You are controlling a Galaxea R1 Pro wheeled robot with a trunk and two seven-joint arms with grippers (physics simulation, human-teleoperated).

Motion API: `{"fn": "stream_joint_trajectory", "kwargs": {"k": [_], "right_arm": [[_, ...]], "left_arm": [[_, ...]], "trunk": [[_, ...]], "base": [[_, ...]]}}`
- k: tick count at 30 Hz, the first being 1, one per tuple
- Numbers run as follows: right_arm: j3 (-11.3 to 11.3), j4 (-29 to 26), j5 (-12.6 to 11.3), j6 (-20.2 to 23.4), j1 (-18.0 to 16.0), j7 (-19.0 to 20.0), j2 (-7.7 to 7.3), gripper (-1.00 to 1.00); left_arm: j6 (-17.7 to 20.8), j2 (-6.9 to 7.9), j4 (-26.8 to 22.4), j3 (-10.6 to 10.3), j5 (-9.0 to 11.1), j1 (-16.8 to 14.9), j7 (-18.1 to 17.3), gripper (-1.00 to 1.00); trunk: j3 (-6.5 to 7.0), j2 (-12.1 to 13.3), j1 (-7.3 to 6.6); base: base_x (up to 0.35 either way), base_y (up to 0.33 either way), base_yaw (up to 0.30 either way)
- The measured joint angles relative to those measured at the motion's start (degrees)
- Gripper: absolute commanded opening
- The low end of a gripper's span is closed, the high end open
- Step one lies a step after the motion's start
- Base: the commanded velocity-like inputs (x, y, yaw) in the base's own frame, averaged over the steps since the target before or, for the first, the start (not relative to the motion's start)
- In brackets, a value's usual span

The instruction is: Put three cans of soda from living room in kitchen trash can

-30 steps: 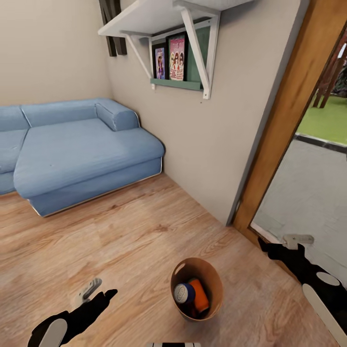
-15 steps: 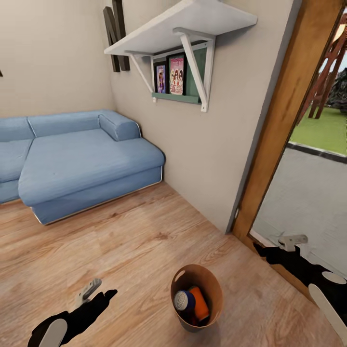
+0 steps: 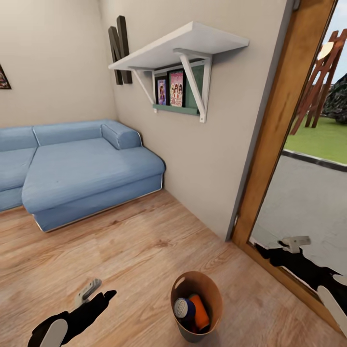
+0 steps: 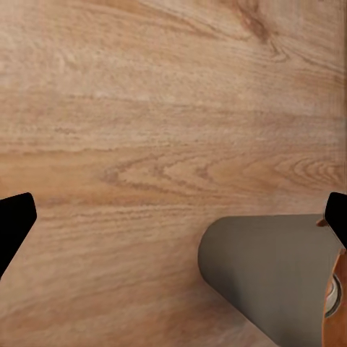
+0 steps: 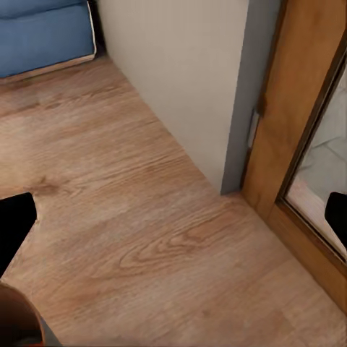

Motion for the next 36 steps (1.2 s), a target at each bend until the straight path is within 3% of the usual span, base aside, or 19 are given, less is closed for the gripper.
{"fn": "stream_joint_trajectory", "kwargs": {"k": [1,6,17,23,25,28,36], "right_arm": [[-0.6,0.0,0.0,0.0,0.3,2.1,0.03,1.0],[-1.8,0.0,0.1,0.2,0.6,5.1,0.18,1.0],[-2.3,0.0,0.2,0.2,0.8,6.3,0.2,1.0],[-2.3,0.0,0.3,0.1,0.8,6.3,0.23,1.0],[-1.9,5.3,0.5,0.2,1.1,6.1,0.76,1.0],[-1.6,8.1,0.5,0.4,1.3,6.0,1.77,1.0],[-1.4,9.2,0.5,0.5,1.6,6.0,2.6,1.0]], "left_arm": [[0.0,0.0,0.0,0.0,-0.1,0.0,0.0,1.0],[0.0,-0.04,0.0,0.0,-0.2,0.0,0.0,1.0],[0.0,-0.02,0.0,-0.1,-0.3,0.0,0.0,1.0],[0.0,-0.02,0.0,-0.1,-0.3,0.0,0.0,1.0],[0.0,-0.01,-0.1,-0.1,-0.2,0.0,-0.1,1.0],[0.0,-0.01,-0.1,-0.1,-0.3,0.0,-0.1,1.0],[-0.1,0.04,0.0,0.0,-0.4,0.0,-0.1,1.0]], "trunk": [[0.18,0.4,-0.22],[1.08,2.4,-1.32],[3.05,6.8,-3.73],[3.06,6.8,-3.74],[3.05,6.8,-3.74],[3.06,6.8,-3.74],[3.06,6.8,-3.74]], "base": [[0.0,0.0,0.0],[0.0,0.0,0.0],[0.0,0.0,0.0],[0.0,0.0,0.0],[0.0,0.0,0.0],[0.0,0.0,0.0],[0.0,0.0,0.0]]}}
